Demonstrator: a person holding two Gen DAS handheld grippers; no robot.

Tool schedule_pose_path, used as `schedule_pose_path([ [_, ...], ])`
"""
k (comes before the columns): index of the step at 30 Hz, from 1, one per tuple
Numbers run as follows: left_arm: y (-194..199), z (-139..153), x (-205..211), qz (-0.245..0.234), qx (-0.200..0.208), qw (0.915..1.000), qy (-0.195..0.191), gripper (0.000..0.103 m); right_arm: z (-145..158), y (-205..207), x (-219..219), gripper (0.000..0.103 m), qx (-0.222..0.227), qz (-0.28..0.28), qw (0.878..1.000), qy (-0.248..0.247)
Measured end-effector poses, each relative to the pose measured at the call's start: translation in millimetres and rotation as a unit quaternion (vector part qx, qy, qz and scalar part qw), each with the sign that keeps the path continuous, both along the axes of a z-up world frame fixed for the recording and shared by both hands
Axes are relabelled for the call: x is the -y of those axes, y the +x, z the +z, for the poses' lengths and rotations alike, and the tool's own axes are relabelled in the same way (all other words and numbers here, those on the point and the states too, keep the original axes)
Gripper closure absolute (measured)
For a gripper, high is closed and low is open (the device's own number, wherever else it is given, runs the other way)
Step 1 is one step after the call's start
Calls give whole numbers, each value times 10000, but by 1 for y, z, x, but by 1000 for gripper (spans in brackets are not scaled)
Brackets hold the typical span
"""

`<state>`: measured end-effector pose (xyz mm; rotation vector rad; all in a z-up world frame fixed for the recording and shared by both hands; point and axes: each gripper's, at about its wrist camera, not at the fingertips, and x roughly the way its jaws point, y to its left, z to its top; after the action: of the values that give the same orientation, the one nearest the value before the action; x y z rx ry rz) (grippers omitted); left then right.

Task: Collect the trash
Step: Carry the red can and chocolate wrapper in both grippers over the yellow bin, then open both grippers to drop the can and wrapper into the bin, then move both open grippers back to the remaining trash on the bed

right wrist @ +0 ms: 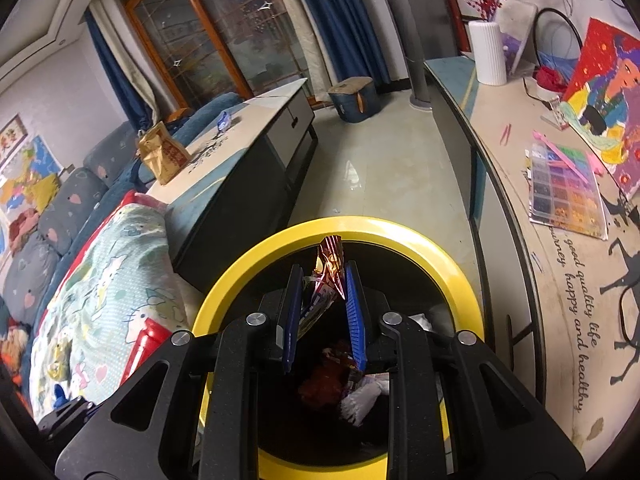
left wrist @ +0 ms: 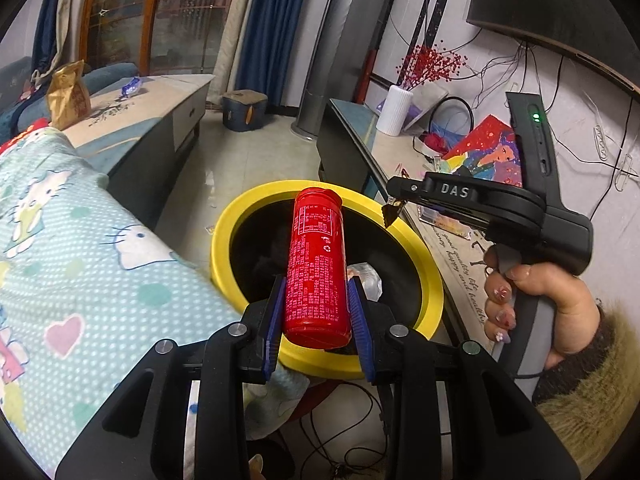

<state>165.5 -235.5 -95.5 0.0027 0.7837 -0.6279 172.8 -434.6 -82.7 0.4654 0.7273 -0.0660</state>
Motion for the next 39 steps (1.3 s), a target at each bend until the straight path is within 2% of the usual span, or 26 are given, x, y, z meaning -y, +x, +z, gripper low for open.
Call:
schedule_pose_path([
  [6, 14, -12, 9, 8, -154, 9999, 14, 73, -6, 0, 9, 86, -63, -89, 9999, 108],
  [9, 19, -16, 13, -9, -158, 9999, -1, 72, -8, 0, 12, 75, -70, -127, 9998, 146],
  [11, 22, -16, 11, -11, -146, 9999, -80, 44, -8, -1, 15, 70, -63, -173, 9996, 208],
  [12, 23, -16, 8, 24, -135, 9998, -131, 21, -8, -1, 16, 69, -55, -195, 9995, 237],
  [13, 24, -15, 3, 50, -144, 9996, -240, 16, -7, -1, 16, 67, -45, -203, 9995, 237],
  [15, 25, -14, -4, 105, -167, 9991, -363, 15, -6, -2, 16, 63, -25, -229, 9996, 183],
  [18, 23, -6, -16, 278, -66, 9987, -434, 8, -4, -2, 13, 60, -1, -186, 9997, 183],
  [25, 14, 10, -44, 727, 181, 9963, -416, 7, 6, -4, -2, 50, 101, -23, 9999, 72],
  [35, 3, 35, -107, 1606, 573, 9851, -216, 7, 21, -2, -67, 45, 243, 828, 9962, -101],
  [39, 2, 41, -131, 1904, 589, 9795, -283, 7, 27, -4, -93, 43, 307, 1165, 9926, -172],
])
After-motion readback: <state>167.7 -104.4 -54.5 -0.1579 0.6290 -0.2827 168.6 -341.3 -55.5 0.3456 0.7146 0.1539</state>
